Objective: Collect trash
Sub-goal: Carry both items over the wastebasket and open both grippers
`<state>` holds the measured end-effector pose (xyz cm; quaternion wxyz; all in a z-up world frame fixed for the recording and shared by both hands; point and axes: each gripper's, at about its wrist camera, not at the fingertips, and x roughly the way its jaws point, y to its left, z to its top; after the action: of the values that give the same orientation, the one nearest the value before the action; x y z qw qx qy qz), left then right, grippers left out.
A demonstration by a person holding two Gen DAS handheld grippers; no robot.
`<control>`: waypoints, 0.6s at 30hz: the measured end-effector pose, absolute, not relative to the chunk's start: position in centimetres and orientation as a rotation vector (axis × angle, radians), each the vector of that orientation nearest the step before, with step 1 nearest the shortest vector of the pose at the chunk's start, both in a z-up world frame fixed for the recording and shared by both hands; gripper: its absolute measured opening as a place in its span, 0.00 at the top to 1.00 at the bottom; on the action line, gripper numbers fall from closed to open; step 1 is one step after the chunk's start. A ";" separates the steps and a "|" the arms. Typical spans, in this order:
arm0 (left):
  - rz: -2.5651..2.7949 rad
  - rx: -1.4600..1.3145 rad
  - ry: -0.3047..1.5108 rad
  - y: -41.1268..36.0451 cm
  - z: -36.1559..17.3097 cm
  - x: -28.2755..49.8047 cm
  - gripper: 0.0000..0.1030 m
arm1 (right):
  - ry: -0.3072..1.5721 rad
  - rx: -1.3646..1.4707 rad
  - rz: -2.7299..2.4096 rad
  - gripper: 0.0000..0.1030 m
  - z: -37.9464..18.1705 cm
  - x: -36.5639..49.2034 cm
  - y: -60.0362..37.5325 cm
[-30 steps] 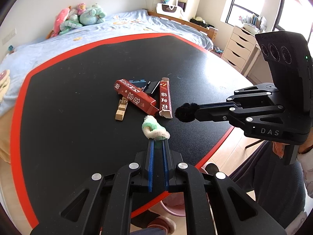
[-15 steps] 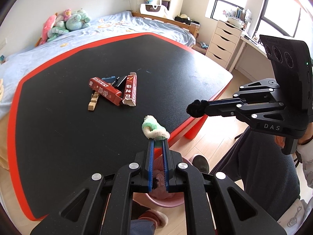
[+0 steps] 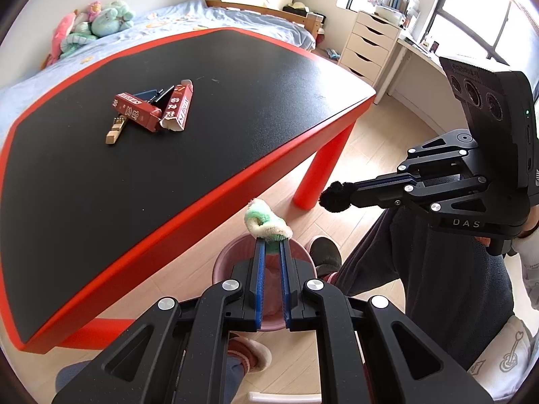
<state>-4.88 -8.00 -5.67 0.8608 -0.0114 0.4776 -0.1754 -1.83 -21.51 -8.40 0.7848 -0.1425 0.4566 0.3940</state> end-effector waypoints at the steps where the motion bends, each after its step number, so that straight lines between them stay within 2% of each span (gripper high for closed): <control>1: -0.372 -0.024 1.006 -8.2 -5.8 -5.0 0.92 | 0.990 -0.306 0.852 0.99 -8.5 -2.0 -21.6; 12: -0.399 -0.018 1.029 -9.0 -6.1 -4.7 0.91 | 1.016 -0.288 0.879 0.98 -9.0 -2.3 -21.8; 15: -0.399 -0.020 1.040 -8.6 -6.3 -4.5 0.86 | 1.020 -0.306 0.870 0.93 -9.2 -2.3 -21.8; 16: -0.395 -0.023 1.044 -8.4 -6.4 -4.4 0.85 | 1.020 -0.312 0.859 0.88 -9.2 -2.2 -21.8; 17: -0.386 -0.022 1.049 -8.3 -6.5 -4.2 0.79 | 1.017 -0.315 0.848 0.62 -9.3 -2.1 -21.9; 18: -0.374 -0.021 1.049 -8.1 -6.6 -4.1 0.65 | 1.014 -0.306 0.845 0.31 -9.3 -2.0 -22.1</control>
<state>-4.08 -8.12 -6.57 0.8487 -0.0099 0.4980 -0.1777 -2.04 -22.10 -9.28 0.7792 -0.1417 0.4690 0.3910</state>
